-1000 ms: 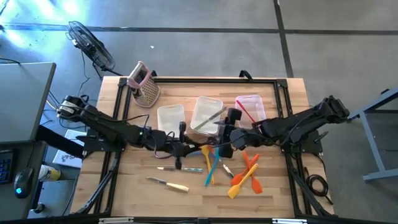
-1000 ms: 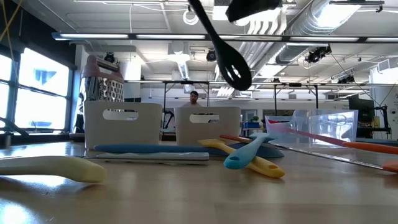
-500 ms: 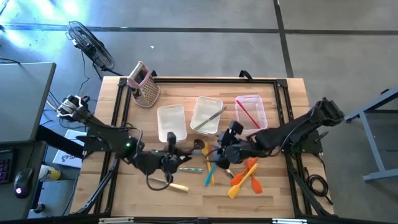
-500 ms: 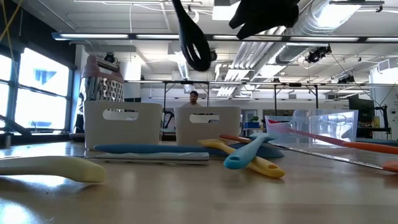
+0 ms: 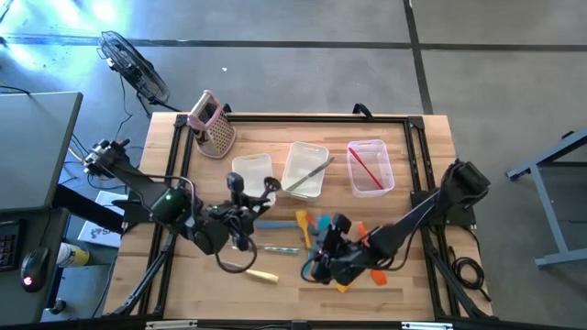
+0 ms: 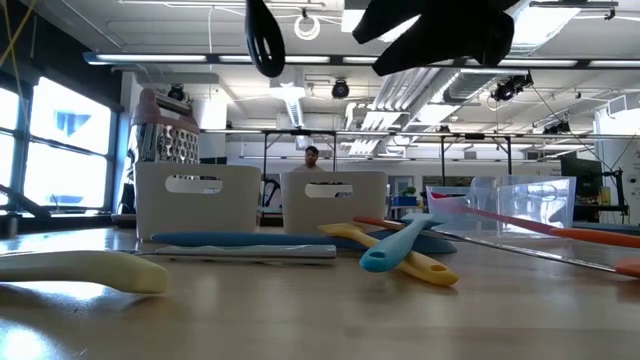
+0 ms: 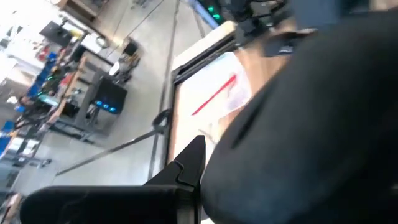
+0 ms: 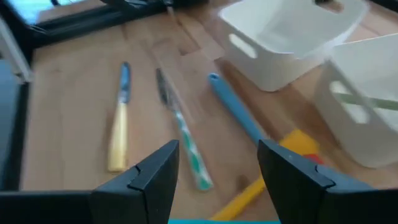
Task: Pick & Place Kitchen Items
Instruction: Put the black serving spoon into the left white bin
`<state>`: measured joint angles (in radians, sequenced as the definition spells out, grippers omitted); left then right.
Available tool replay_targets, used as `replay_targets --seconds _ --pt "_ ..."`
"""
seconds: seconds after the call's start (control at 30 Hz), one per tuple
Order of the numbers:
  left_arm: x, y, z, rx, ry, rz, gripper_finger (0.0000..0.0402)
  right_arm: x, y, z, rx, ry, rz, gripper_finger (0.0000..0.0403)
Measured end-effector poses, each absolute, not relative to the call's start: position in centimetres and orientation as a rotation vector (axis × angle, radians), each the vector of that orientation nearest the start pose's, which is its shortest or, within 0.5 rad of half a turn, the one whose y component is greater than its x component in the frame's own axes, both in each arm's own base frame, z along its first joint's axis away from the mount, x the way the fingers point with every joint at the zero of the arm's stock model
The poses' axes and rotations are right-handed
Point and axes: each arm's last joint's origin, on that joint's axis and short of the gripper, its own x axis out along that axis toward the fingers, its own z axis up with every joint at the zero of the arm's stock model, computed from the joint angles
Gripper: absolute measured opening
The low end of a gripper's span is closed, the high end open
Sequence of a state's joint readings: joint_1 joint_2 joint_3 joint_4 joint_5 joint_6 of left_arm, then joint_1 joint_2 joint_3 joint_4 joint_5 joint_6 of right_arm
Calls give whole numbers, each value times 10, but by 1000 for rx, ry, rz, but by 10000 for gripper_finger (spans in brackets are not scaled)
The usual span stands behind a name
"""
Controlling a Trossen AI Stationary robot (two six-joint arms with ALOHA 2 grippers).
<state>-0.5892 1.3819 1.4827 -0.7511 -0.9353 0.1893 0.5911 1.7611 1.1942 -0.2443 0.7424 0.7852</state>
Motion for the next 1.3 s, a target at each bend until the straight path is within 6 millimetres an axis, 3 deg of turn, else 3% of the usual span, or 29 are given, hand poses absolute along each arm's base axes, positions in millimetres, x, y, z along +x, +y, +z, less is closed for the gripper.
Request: replay_targets --seconds 0.17,0.4,0.83,1.07,1.3 --pt "236 -128 403 659 531 380 55 319 208 210 282 480 -334 211" --pt "234 -113 403 633 603 424 55 312 226 215 317 424 -279 211" --pt "249 -57 394 470 764 524 55 299 251 222 383 366 -190 211" --pt "252 -50 371 444 780 534 55 290 264 224 401 354 -143 211" --pt "242 -48 343 408 724 522 54 286 268 224 408 357 -131 211"
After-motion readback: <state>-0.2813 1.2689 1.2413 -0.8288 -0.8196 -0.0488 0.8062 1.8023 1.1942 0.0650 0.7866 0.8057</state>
